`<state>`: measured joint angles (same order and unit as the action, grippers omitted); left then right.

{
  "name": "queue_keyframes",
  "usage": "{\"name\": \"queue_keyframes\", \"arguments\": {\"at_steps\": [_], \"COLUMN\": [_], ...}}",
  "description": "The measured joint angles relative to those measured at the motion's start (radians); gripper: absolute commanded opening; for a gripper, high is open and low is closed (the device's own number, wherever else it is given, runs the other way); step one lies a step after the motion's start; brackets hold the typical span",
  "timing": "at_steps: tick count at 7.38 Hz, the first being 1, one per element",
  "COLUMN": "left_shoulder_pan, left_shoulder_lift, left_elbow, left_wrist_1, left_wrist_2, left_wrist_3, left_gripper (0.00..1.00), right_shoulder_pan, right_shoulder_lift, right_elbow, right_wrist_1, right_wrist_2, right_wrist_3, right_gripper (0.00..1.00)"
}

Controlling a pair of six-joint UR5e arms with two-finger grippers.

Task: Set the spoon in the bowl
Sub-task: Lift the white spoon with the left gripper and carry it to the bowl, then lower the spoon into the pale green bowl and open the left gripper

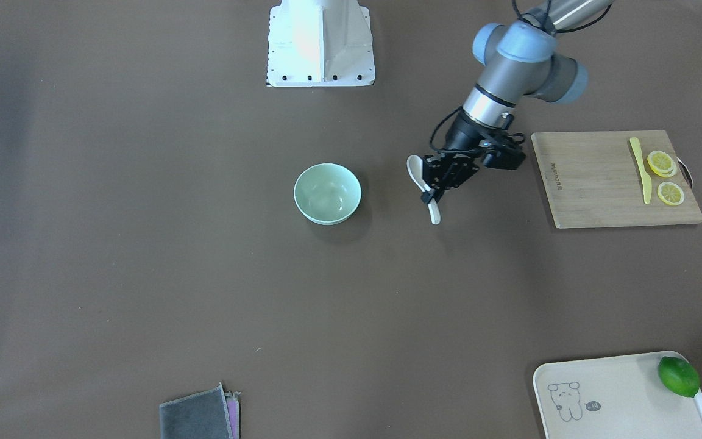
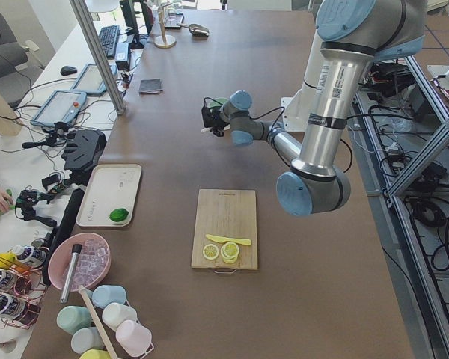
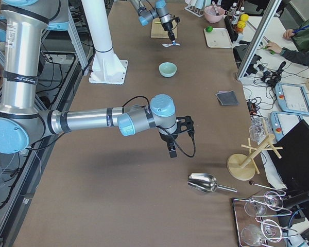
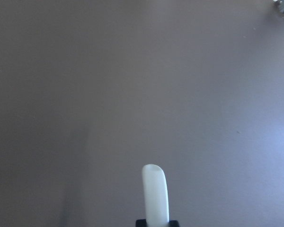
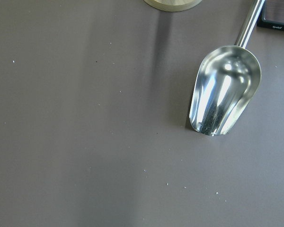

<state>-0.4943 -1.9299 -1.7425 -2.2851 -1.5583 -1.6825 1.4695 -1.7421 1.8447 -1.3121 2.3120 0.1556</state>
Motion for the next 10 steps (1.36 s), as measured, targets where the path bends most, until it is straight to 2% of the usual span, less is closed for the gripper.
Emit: {"name": "queue_keyframes", "arguments": {"at_steps": [1, 3, 4, 5, 8, 10], "left_shoulder_pan": [0.047, 0.083, 0.091, 0.101, 0.105, 0.099], "left_shoulder_lift": [-0.082, -0.175, -0.210, -0.226, -0.219, -0.127], "left_elbow": [0.009, 0.067, 0.093, 0.104, 0.090, -0.023], "left_wrist_1": [0.084, 0.136, 0.141, 0.143, 0.145, 0.148], "left_wrist_2": [0.051, 0.092, 0.111, 0.123, 0.141, 0.137], "left_wrist_3": [-0.053, -0.090, -0.099, -0.106, -0.079, 0.036], "left_gripper": [0.00, 0.03, 0.82, 0.97, 0.97, 0.97], "right_shoulder_pan": [0.000, 0.002, 0.003, 0.004, 0.007, 0.008], "right_shoulder_lift": [-0.001, -0.007, -0.010, -0.013, -0.016, -0.016], "right_elbow": [-0.002, -0.002, -0.002, -0.002, -0.001, -0.002], "right_wrist_1": [0.001, 0.002, 0.002, 0.003, 0.003, 0.002], "right_wrist_2": [0.000, 0.001, 0.001, 0.001, 0.001, 0.001], "right_wrist_3": [0.000, 0.000, 0.000, 0.000, -0.001, -0.002], "right_gripper": [1.00, 1.00, 1.00, 1.00, 1.00, 1.00]}}
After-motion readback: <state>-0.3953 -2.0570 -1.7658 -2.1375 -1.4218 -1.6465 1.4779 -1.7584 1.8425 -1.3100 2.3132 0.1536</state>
